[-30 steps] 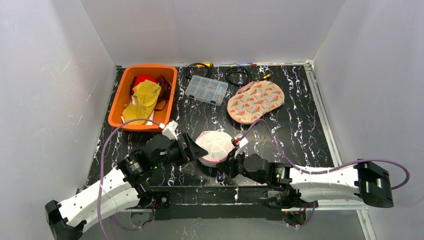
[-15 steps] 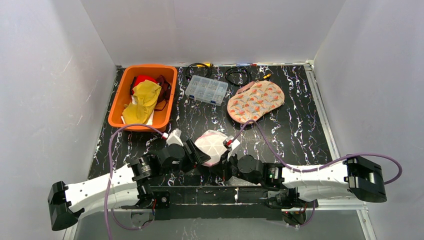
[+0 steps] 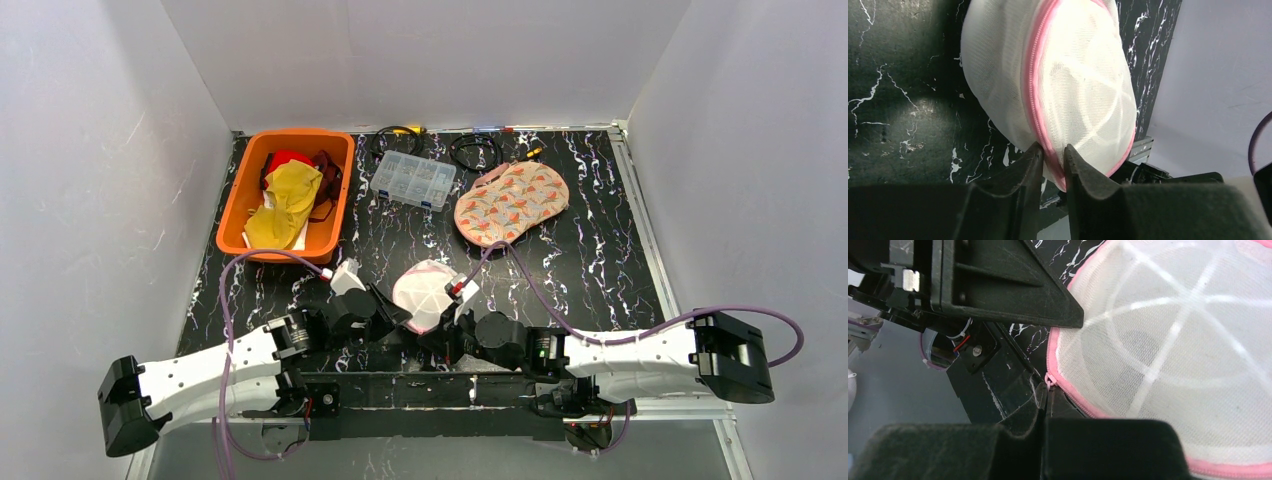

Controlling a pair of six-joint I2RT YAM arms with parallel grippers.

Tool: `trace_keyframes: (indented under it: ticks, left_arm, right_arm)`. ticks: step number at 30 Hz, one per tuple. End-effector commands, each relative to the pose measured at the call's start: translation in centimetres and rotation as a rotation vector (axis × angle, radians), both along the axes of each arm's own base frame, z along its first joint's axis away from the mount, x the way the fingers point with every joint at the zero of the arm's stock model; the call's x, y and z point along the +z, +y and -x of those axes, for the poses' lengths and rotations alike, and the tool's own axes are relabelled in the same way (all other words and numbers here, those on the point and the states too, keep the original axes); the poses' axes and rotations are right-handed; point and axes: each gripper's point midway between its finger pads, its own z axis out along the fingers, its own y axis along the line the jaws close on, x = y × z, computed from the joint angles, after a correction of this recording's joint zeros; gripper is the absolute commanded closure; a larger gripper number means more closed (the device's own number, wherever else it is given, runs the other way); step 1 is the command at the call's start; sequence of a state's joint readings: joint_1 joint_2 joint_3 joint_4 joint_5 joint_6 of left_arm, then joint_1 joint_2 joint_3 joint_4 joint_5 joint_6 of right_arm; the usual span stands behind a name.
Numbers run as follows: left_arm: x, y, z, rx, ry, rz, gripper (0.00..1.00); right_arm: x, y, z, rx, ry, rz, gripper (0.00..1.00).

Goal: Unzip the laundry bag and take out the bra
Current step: Unzip the laundry bag at the center of the board.

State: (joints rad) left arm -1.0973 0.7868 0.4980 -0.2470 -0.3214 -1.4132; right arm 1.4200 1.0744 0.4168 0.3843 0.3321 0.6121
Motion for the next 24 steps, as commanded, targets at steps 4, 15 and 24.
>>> trace_keyframes:
  ticks: [4,15,24]
  left_arm:
    - [-0.5,1.4,-1.1,0.059,-0.044,-0.078,1.0]
    - [2.2,1.9,-2.7,0.021,-0.17,-0.132,1.0]
    - [3.4,-0.2,-4.9,-0.204,-0.207,-0.093,1.0]
  right_arm:
    - [3.4,0.2,-0.4,-0.018,-0.04,-0.067,0.99]
    - [3.4,-4.5,-2.9,-0.182,-0.099,0.062,0.99]
    - [3.5,-7.7,-3.5,-0.196,-0.178,0.153,0.99]
